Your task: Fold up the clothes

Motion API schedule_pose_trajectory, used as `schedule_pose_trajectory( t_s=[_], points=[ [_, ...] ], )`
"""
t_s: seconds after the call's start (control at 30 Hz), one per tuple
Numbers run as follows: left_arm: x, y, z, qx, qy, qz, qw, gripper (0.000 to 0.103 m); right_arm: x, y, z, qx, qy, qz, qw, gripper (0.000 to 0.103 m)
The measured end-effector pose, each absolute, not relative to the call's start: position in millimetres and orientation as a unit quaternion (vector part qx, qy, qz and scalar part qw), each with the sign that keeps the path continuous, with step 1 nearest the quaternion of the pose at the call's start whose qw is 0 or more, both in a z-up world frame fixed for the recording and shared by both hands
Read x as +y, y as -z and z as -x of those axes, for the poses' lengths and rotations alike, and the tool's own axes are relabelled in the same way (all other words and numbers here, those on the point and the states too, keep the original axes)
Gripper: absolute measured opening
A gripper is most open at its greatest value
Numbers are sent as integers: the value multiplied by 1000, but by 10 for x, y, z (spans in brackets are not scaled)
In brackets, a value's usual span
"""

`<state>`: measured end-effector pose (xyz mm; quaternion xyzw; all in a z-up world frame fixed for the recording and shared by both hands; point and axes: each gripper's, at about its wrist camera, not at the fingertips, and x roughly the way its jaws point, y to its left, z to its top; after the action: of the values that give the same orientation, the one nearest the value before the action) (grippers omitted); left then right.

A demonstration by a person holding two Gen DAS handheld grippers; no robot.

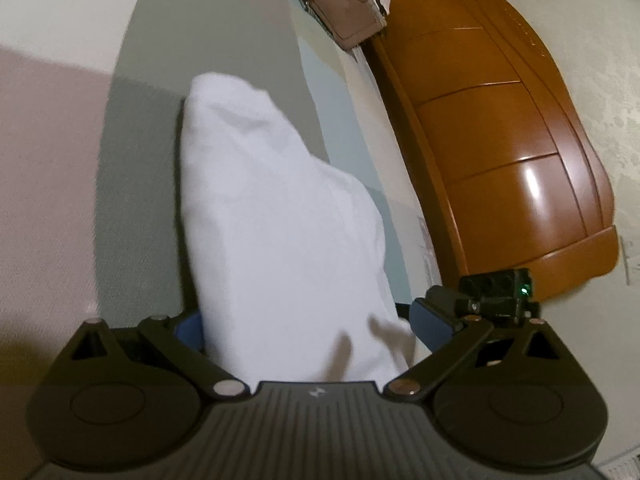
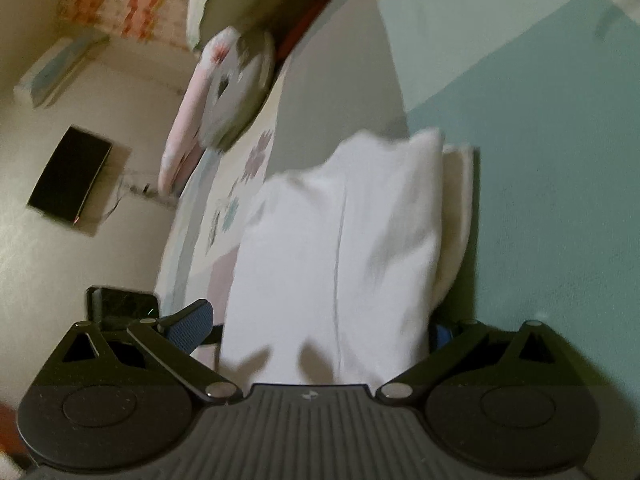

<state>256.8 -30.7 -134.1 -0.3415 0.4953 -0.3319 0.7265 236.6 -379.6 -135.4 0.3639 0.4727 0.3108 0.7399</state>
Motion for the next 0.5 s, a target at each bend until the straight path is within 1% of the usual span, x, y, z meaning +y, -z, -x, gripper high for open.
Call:
schedule_pose_trajectory(
  t_s=[0.17,0.33,0.43,0.5],
  points=[
    [-465,1374,-2829,498,328,346,724,99,-3785,1382,-2485,469,-318,-371,736,103],
    [-446,1370,-2711,504,326,350,719,100,-3698,1355,-2444,472,-320,-356,741,103],
    [-385,1406,-2698,504,319,361,717,95,-3740,1364,-2359,462,-337,-346,744,103],
    [-424,1401,-2778,506,314,359,719,95,-3731,1368,-2429,460,-332,-349,746,103]
  ],
)
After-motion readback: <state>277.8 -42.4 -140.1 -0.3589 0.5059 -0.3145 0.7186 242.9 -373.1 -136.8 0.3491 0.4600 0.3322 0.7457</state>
